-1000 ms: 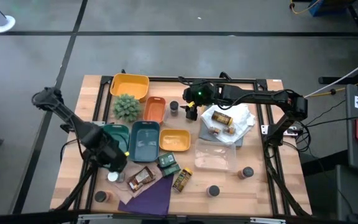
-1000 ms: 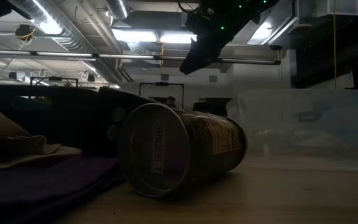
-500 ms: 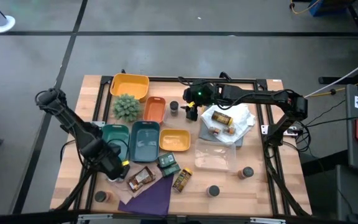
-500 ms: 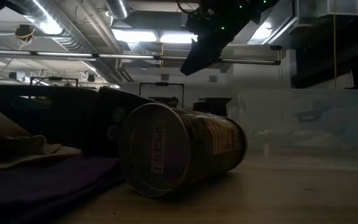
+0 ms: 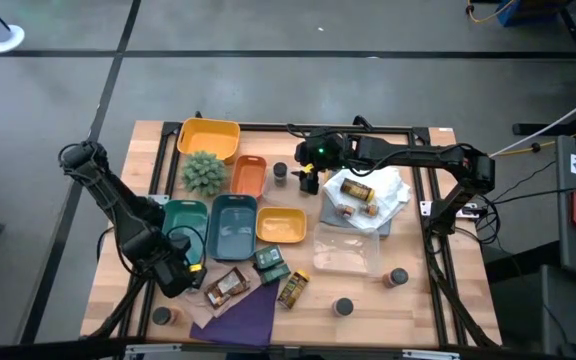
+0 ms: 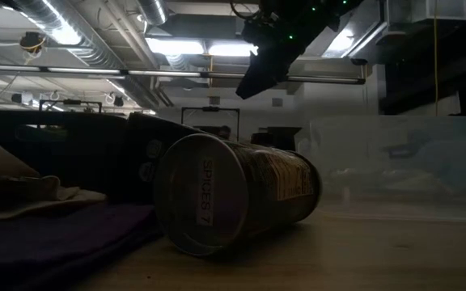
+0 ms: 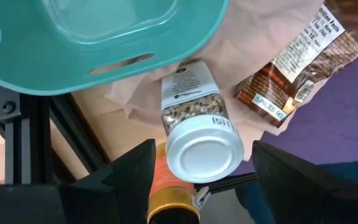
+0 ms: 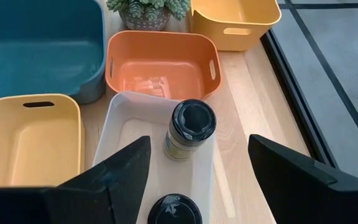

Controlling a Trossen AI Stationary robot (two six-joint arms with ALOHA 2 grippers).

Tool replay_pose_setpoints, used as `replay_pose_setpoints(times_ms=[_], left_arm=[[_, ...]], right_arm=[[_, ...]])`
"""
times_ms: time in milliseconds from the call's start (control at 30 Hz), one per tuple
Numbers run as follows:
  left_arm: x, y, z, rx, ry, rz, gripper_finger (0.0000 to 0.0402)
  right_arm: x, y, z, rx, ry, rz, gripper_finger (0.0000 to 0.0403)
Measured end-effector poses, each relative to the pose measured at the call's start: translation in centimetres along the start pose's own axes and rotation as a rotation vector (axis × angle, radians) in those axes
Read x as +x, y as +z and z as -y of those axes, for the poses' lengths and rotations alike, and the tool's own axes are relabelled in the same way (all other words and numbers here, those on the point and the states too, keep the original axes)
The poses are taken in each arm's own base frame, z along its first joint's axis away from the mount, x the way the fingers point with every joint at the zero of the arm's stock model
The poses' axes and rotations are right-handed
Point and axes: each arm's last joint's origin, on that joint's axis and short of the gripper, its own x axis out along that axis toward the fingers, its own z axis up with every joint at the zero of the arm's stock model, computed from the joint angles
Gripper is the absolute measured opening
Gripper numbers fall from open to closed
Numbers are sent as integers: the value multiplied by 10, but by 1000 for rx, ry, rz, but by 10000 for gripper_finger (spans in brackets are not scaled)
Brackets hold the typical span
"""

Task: Sort spices by type
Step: Put the white seasoning bottle into the top yellow bin

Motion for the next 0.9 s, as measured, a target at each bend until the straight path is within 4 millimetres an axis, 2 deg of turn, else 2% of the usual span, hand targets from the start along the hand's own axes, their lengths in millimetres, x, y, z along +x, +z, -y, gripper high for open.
replay_pose_setpoints(times_ms=[167,600,900], left_arm=[[1,0,0,-1,4,4,251],[21,-5,9,7,57,37,251],[23,-6,9,31,62,46,251]], right_arm=[[0,-1,0,-1,2,-14,271],[0,-1,0,0,2,-12,271],[0,-1,0,0,2,-11,271]])
